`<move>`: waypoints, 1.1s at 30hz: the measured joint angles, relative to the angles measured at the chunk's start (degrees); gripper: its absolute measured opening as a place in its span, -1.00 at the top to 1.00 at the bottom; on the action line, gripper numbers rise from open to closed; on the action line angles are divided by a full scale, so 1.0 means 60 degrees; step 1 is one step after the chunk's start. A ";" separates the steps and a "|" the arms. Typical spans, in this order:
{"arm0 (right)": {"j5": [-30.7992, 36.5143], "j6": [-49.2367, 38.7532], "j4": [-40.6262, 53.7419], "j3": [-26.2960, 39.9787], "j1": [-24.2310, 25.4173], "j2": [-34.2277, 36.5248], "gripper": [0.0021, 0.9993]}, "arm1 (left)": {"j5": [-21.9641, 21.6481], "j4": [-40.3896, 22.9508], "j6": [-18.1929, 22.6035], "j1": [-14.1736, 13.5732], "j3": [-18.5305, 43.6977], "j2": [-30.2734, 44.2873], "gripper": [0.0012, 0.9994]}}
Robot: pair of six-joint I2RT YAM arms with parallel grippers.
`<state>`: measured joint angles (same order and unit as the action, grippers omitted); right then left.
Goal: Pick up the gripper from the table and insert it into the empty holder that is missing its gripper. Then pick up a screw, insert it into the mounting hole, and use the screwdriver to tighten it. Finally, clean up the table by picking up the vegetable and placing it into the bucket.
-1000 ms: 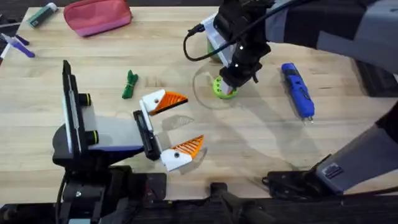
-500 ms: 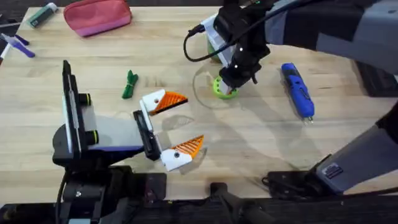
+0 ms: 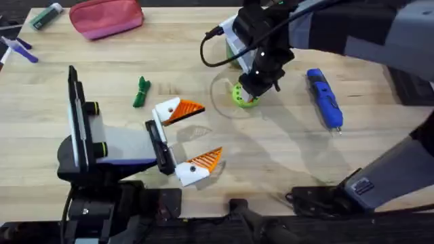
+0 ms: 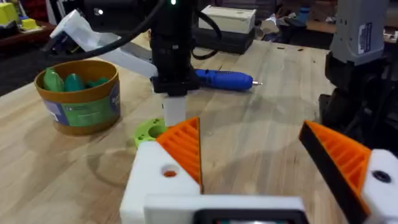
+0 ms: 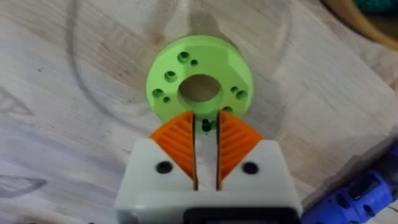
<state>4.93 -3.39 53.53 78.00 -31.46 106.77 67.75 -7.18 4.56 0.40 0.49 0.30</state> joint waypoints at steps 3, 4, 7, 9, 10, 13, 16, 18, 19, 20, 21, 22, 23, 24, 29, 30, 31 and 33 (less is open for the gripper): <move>0.0023 0.0002 0.0040 0.0000 0.0000 0.0002 0.70 | 0.0000 0.0000 0.0000 0.0000 0.0000 0.0000 -0.97; 0.0032 0.0002 0.0049 0.0000 0.0000 0.0002 0.70 | 0.0000 0.0000 0.0000 0.0000 0.0000 0.0000 -0.97; 0.0033 0.0002 0.0082 0.0000 0.0000 0.0002 0.72 | 0.0000 0.0000 0.0000 0.0000 0.0000 0.0000 -0.97; 0.0040 -0.0001 0.0088 0.0000 0.0000 0.0002 0.75 | 0.0000 0.0000 0.0000 0.0000 0.0000 0.0000 -0.97; 0.0044 0.0002 0.0100 0.0000 0.0000 0.0000 0.77 | 0.0000 0.0000 0.0000 0.0000 0.0000 0.0000 -0.97; 0.0062 0.0000 0.0108 0.0000 0.0000 0.0000 0.79 | 0.0000 0.0000 0.0000 0.0000 0.0000 0.0000 -0.97; 0.0082 0.0002 0.0118 0.0000 0.0000 0.0000 0.87 | 0.0000 0.0000 0.0000 0.0000 0.0000 0.0000 -0.97; 0.0077 0.0002 0.0115 0.0000 0.0000 0.0002 0.96 | 0.0000 0.0000 0.0000 0.0000 0.0000 0.0000 -0.97; 0.0089 0.0028 0.0112 -0.0001 0.0000 -0.0001 0.98 | 0.0000 0.0000 0.0000 0.0000 0.0000 0.0000 -0.97; 0.0095 0.0031 0.0115 -0.0004 0.0000 0.0000 0.99 | 0.0000 0.0000 0.0000 0.0000 0.0000 0.0000 -0.97; 0.0098 0.0031 0.0114 -0.0004 0.0000 0.0002 0.98 | 0.0000 0.0000 0.0000 0.0000 0.0000 0.0000 -0.97; 0.0102 0.0031 0.0115 -0.0004 0.0000 0.0002 0.99 | 0.0000 0.0000 0.0000 0.0000 0.0000 0.0000 -0.97; 0.0102 0.0031 0.0113 -0.0007 0.0000 0.0000 0.99 | 0.0000 0.0000 0.0000 0.0000 0.0000 0.0000 -0.97; 0.0102 0.0031 0.0111 -0.0007 0.0000 0.0002 0.99 | 0.0000 0.0000 0.0000 0.0000 0.0000 0.0000 -0.97; 0.0102 0.0028 0.0109 -0.0007 0.0000 0.0002 0.99 | 0.0000 0.0000 0.0000 0.0000 0.0000 0.0001 -0.97; 0.0102 0.0027 0.0111 -0.0007 0.0000 0.0000 0.99 | 0.0000 0.0000 0.0000 0.0000 0.0000 0.0000 -0.97; 0.0102 0.0031 0.0111 -0.0007 0.0000 -0.0001 0.99 | 0.0000 0.0000 0.0000 0.0000 0.0000 0.0000 -0.97; 0.0102 0.0027 0.0113 -0.0007 0.0000 -0.0018 0.99 | 0.0000 0.0000 0.0000 0.0000 0.0000 0.0000 -0.97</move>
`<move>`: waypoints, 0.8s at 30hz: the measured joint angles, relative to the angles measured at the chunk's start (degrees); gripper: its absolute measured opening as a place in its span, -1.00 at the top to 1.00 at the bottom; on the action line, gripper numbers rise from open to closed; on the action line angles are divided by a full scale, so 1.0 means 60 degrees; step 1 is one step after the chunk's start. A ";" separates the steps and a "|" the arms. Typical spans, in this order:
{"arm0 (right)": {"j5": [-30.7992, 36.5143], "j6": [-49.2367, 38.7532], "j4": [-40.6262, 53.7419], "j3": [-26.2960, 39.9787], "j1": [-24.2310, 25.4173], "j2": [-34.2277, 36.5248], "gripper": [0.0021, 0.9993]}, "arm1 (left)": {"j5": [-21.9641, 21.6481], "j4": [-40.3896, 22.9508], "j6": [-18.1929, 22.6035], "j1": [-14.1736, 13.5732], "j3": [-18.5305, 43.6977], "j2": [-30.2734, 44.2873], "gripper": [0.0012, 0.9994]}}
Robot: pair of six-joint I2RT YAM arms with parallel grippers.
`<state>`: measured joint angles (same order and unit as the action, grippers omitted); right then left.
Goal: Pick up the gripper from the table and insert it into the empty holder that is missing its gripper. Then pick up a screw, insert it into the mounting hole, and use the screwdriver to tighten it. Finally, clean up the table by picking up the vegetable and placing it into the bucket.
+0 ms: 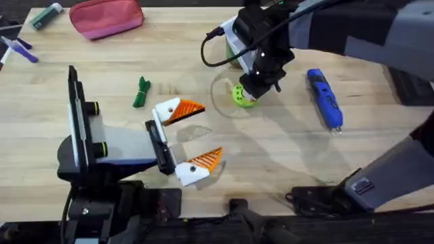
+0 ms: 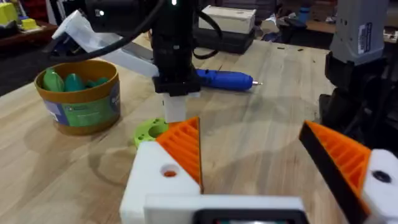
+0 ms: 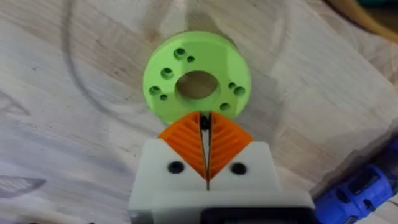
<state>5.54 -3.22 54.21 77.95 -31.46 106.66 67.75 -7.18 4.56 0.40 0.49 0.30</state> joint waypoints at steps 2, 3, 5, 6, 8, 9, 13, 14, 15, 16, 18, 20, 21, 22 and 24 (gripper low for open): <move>-0.0004 0.0000 0.0023 0.0000 -0.0004 -0.0032 0.99 | 0.0000 0.0000 0.0000 0.0000 0.0000 0.0000 -0.97; -0.0010 0.0000 0.0087 0.0000 -0.0004 -0.0065 0.99 | 0.0000 0.0000 0.0000 0.0000 0.0000 0.0000 -0.97; -0.0018 0.0000 0.0235 0.0044 -0.0007 -0.0170 0.99 | 0.0000 0.0000 0.0000 0.0000 0.0000 0.0000 -0.97; -0.0018 0.0001 0.0400 0.0116 -0.0021 -0.0284 0.99 | 0.0000 0.0000 0.0000 0.0000 0.0000 0.0000 -0.97; 0.0004 0.0003 0.0829 0.0276 -0.0051 -0.0621 0.99 | 0.0000 0.0000 0.0000 0.0000 0.0000 0.0000 -0.97; 0.0007 0.0000 0.0952 0.0373 -0.0071 -0.0861 0.99 | 0.0000 0.0000 0.0000 0.0000 0.0000 0.0000 -0.97; 0.0015 0.0000 0.1339 0.1082 -0.0207 -0.1714 0.99 | 0.0000 0.0000 0.0000 0.0000 0.0000 0.0001 -0.97; 0.0015 0.0000 0.1467 0.1272 -0.0238 -0.1882 0.99 | 0.0000 0.0000 0.0000 0.0000 0.0000 0.0003 -0.97; 0.0021 0.0003 0.1626 0.1477 -0.0275 -0.2042 0.99 | 0.0000 0.0000 0.0000 0.0000 0.0000 0.0000 -0.97; 0.0030 0.0000 0.1780 0.1636 -0.0305 -0.2142 0.99 | 0.0000 0.0000 0.0000 0.0000 0.0000 0.0003 -0.97; 0.0040 0.0003 0.2107 0.1981 -0.0372 -0.2304 0.99 | 0.0000 0.0000 0.0000 0.0000 0.0000 0.0000 -0.97; 0.0044 0.0000 0.2322 0.2261 -0.0431 -0.2360 0.99 | 0.0000 0.0000 0.0000 0.0000 0.0000 0.0000 -0.97; 0.0046 0.0000 0.2398 0.2378 -0.0462 -0.2362 0.99 | 0.0000 0.0000 0.0000 0.0000 0.0000 0.0000 -0.97; 0.0047 0.0000 0.2449 0.2455 -0.0492 -0.2362 0.99 | 0.0000 0.0000 0.0000 0.0000 0.0000 0.0000 -0.97; 0.0113 0.0000 0.2547 0.2592 -0.0570 -0.2359 0.99 | 0.0000 0.0000 0.0000 0.0000 0.0000 0.0000 -0.97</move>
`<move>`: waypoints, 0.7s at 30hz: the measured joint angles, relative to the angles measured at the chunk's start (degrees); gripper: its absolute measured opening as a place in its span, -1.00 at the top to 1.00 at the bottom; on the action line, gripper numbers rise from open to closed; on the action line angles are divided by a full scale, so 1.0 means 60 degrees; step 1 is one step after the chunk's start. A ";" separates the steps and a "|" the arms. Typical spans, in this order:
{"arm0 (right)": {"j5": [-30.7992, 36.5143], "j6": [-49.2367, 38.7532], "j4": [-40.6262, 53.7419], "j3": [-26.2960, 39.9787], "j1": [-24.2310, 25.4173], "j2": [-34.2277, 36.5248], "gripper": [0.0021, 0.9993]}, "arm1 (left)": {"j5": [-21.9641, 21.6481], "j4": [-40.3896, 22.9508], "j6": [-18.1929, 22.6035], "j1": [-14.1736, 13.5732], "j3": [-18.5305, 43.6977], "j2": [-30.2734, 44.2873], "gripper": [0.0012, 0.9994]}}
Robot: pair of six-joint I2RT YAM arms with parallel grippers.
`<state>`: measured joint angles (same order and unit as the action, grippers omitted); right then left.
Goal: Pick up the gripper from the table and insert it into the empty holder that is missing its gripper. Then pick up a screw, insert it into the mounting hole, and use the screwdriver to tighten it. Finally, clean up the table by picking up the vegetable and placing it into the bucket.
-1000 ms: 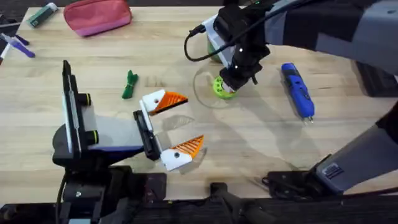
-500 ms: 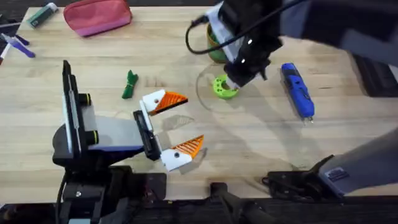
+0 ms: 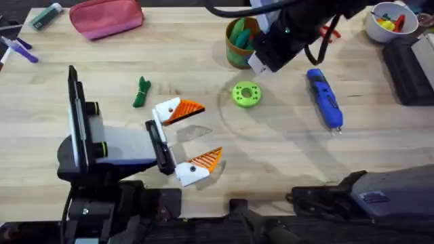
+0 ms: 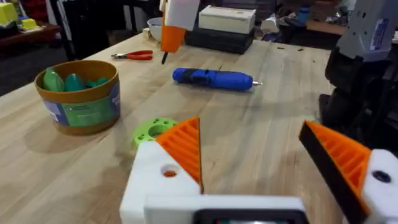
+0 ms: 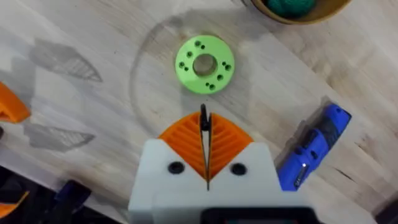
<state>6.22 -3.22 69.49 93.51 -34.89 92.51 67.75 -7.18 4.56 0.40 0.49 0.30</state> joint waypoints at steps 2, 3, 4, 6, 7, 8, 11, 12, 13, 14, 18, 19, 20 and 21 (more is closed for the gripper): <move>0.0140 -0.0004 0.0273 0.0186 -0.0115 0.0007 0.99 | 0.0000 0.0000 0.0000 0.0000 0.0000 0.0000 -0.97; 0.0241 -0.0002 0.0461 0.0317 -0.0190 0.0007 0.99 | 0.0000 0.0000 0.0000 0.0000 0.0000 0.0000 -0.97; 0.0315 -0.0003 0.0616 0.0446 -0.0265 0.0007 0.99 | 0.0000 0.0000 0.0000 0.0000 0.0000 0.0000 -0.97; 0.0445 -0.0031 0.0877 0.0777 -0.0426 0.0007 0.99 | 0.0000 0.0000 0.0000 0.0000 0.0000 0.0000 -0.97; 0.0500 -0.0035 0.0988 0.0981 -0.0516 0.0007 0.99 | 0.0000 0.0000 0.0000 0.0000 0.0000 0.0000 -0.97; 0.0535 -0.0040 0.1072 0.1148 -0.0591 0.0007 0.99 | 0.0000 0.0000 0.0000 0.0000 0.0000 0.0000 -0.97; 0.0611 -0.0188 0.1329 0.1710 -0.0903 0.0007 0.99 | 0.0000 0.0000 0.0000 0.0000 0.0000 0.0000 -0.97; 0.0613 -0.0227 0.1430 0.1846 -0.1001 0.0007 0.99 | 0.0000 0.0000 0.0000 0.0000 0.0000 0.0003 -0.97; 0.0623 -0.0264 0.1581 0.2008 -0.1116 0.0024 0.99 | 0.0000 0.0000 0.0000 0.0000 0.0000 0.0000 -0.97; 0.0644 -0.0299 0.1724 0.2170 -0.1222 0.0060 0.99 | 0.0000 0.0000 0.0000 0.0000 0.0000 0.0000 -0.97; 0.0674 -0.0515 0.2060 0.2892 -0.1631 0.0373 0.99 | 0.0000 0.0000 0.0000 0.0000 0.0000 0.0000 -0.97; 0.0675 -0.0545 0.2107 0.3033 -0.1718 0.0465 0.99 | 0.0000 0.0000 0.0000 0.0000 0.0000 0.0001 -0.97; 0.0677 -0.0597 0.2139 0.3179 -0.1812 0.0567 0.99 | 0.0000 0.0000 0.0000 0.0000 0.0000 0.0000 -0.97; 0.0681 -0.0662 0.2146 0.3310 -0.1921 0.0667 0.99 | 0.0000 0.0000 0.0000 0.0000 0.0000 0.0000 -0.97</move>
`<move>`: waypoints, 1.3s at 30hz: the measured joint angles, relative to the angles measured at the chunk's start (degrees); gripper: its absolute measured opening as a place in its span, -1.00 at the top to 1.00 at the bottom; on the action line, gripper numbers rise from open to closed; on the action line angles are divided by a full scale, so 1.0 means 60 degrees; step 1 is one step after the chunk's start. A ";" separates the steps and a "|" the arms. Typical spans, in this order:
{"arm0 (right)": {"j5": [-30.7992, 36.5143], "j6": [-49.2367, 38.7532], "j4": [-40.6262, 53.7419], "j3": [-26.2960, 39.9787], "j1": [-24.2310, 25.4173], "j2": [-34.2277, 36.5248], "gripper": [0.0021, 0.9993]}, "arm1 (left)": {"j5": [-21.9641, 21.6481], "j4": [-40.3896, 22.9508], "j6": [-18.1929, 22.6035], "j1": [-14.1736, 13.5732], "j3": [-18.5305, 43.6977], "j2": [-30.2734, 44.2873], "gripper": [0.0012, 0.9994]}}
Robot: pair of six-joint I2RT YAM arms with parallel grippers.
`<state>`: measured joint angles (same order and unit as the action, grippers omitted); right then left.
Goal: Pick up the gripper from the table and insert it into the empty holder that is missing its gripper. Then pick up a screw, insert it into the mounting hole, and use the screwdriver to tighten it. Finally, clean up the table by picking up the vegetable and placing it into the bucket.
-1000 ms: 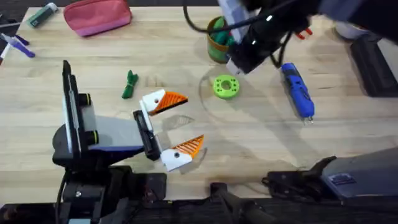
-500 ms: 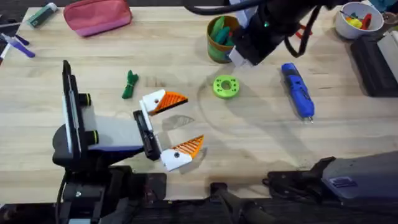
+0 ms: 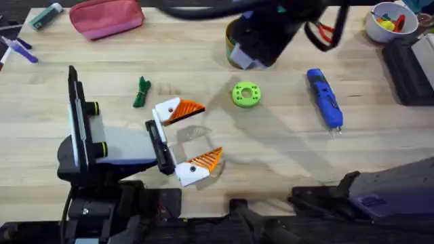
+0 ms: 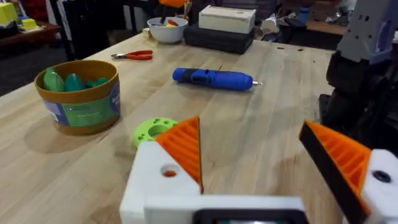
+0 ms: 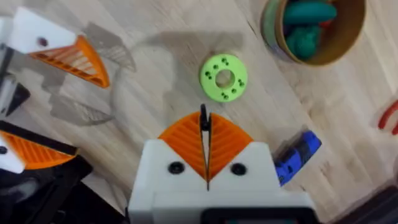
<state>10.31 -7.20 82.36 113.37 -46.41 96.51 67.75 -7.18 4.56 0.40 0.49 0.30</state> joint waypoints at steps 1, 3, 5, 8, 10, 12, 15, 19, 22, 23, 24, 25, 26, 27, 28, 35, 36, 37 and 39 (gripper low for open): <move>0.0000 -0.0070 -0.0006 0.0094 -0.0103 0.0080 0.99 | 0.0000 0.0000 0.0000 0.0000 0.0000 0.0000 -0.97; -0.0004 -0.0250 -0.0010 0.0259 -0.0383 0.0233 0.99 | 0.0000 0.0000 0.0000 0.0000 0.0000 0.0000 -0.97; -0.0007 -0.0485 -0.0017 0.0334 -0.0641 0.0325 0.99 | 0.0000 0.0000 0.0000 0.0000 0.0000 0.0000 -0.97; -0.0007 -0.0774 -0.0036 0.0341 -0.0964 0.0356 0.99 | 0.0000 0.0000 0.0000 0.0000 0.0000 0.0000 -0.97; -0.0028 -0.0767 -0.0177 0.0357 -0.1325 0.0369 0.99 | 0.0000 0.0000 0.0000 0.0000 0.0000 0.0001 -0.97; -0.0137 -0.0817 -0.0185 0.0377 -0.1496 0.0407 0.99 | 0.0000 0.0000 0.0000 0.0000 0.0000 0.0003 -0.97; -0.0290 -0.1097 -0.0350 0.0411 -0.1872 0.0587 0.99 | 0.0000 0.0000 0.0000 0.0000 0.0000 0.0000 -0.97; -0.0421 -0.1538 -0.0720 0.0411 -0.2324 0.0872 0.99 | 0.0000 0.0000 0.0000 0.0000 0.0000 0.0000 -0.97; -0.0507 -0.1888 -0.1002 0.0411 -0.2566 0.0987 0.99 | 0.0000 0.0000 0.0000 0.0000 0.0000 0.0000 -0.97; -0.0527 -0.1972 -0.1044 0.0411 -0.2619 0.1001 0.99 | 0.0000 0.0000 0.0000 0.0000 0.0000 0.0000 -0.97; -0.0551 -0.2072 -0.1049 0.0411 -0.2672 0.1001 0.99 | 0.0000 0.0000 0.0000 0.0000 0.0000 0.0000 -0.97; -0.0561 -0.2151 -0.1045 0.0411 -0.2711 0.0998 0.99 | 0.0000 0.0000 0.0000 0.0000 0.0000 0.0000 -0.97; -0.0586 -0.2211 -0.1048 0.0414 -0.2736 0.0998 0.99 | 0.0000 0.0000 0.0000 0.0000 0.0000 0.0000 -0.97; -0.0614 -0.2299 -0.1048 0.0414 -0.2755 0.1000 0.99 | 0.0000 0.0000 0.0000 0.0000 0.0000 0.0001 -0.97; -0.0623 -0.2360 -0.1048 0.0414 -0.2758 0.1001 0.99 | 0.0000 0.0000 0.0000 0.0000 0.0000 0.0003 -0.97; -0.0627 -0.2825 -0.1048 0.0414 -0.2758 0.1001 0.99 | 0.0000 0.0000 0.0000 0.0000 0.0000 0.0003 -0.97; -0.0627 -0.2892 -0.1052 0.0414 -0.2758 0.0999 0.99 | 0.0000 0.0000 0.0000 0.0000 0.0000 0.0001 -0.97; -0.0627 -0.2974 -0.1061 0.0414 -0.2758 0.1000 0.99 | 0.0000 0.0000 0.0000 0.0000 0.0000 0.0000 -0.97; -0.0627 -0.3170 -0.1094 0.0414 -0.2758 0.1001 0.99 | 0.0000 0.0000 0.0000 0.0000 0.0000 0.0000 -0.97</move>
<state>6.55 -26.21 75.80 115.85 -62.96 102.52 67.75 -7.18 4.56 0.40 0.49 0.30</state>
